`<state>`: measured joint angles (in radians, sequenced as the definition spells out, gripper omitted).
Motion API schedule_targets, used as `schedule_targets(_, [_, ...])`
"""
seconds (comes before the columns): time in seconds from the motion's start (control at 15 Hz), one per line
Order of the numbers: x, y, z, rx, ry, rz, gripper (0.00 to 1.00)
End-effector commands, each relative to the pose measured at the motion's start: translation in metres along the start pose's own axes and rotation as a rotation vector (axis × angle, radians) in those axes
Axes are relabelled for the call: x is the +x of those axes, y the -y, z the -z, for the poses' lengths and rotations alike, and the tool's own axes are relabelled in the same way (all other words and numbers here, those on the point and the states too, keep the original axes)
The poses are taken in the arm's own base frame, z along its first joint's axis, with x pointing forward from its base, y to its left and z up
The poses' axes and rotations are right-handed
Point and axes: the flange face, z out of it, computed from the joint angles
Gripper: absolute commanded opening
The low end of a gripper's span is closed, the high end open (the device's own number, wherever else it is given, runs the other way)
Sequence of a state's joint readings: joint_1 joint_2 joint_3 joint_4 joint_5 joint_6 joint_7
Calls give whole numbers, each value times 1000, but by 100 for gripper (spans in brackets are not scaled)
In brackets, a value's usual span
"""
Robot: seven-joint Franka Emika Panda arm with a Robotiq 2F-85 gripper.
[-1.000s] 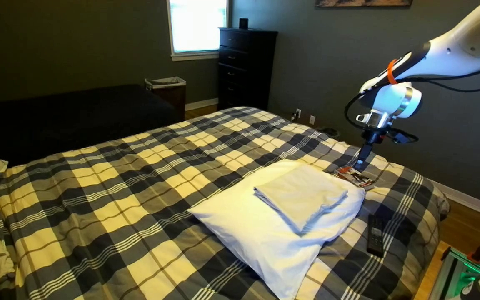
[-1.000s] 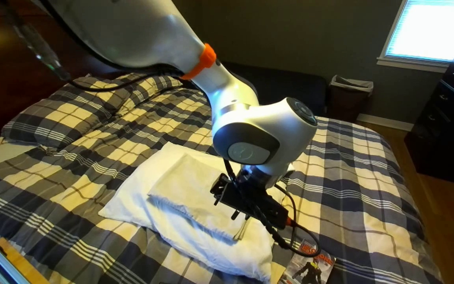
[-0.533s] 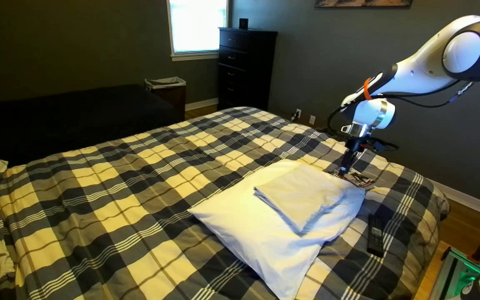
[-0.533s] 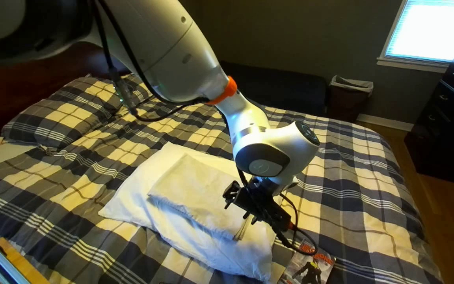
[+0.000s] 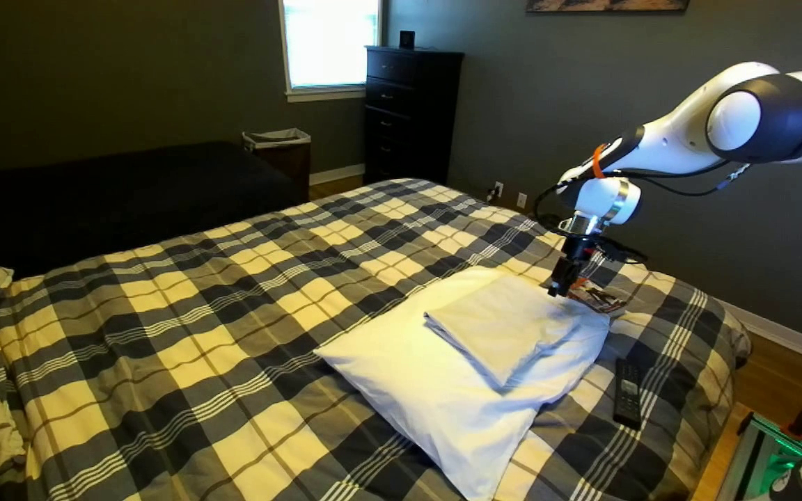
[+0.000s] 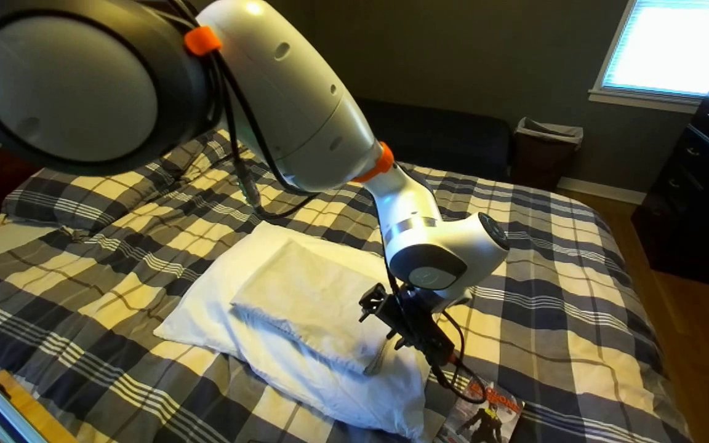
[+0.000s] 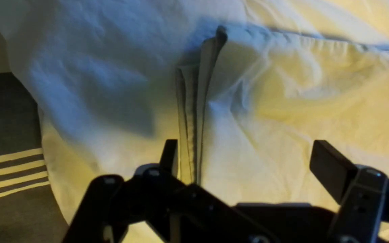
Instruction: Fold the cloth in half
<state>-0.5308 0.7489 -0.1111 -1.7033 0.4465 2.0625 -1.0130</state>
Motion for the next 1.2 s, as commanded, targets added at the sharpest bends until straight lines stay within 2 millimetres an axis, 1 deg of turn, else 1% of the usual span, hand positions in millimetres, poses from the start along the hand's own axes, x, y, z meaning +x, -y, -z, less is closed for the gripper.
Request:
schedule_targets(0.0, [16, -15, -8, 49, -41, -49, 100])
schedule_targets(0.47, [34, -22, -21, 71, -66, -71, 100])
schedule_targets(0.8, [46, -18, -33, 92, -61, -67, 100])
schedule_targets(1.13, [49, -14, -40, 117, -47, -74, 99])
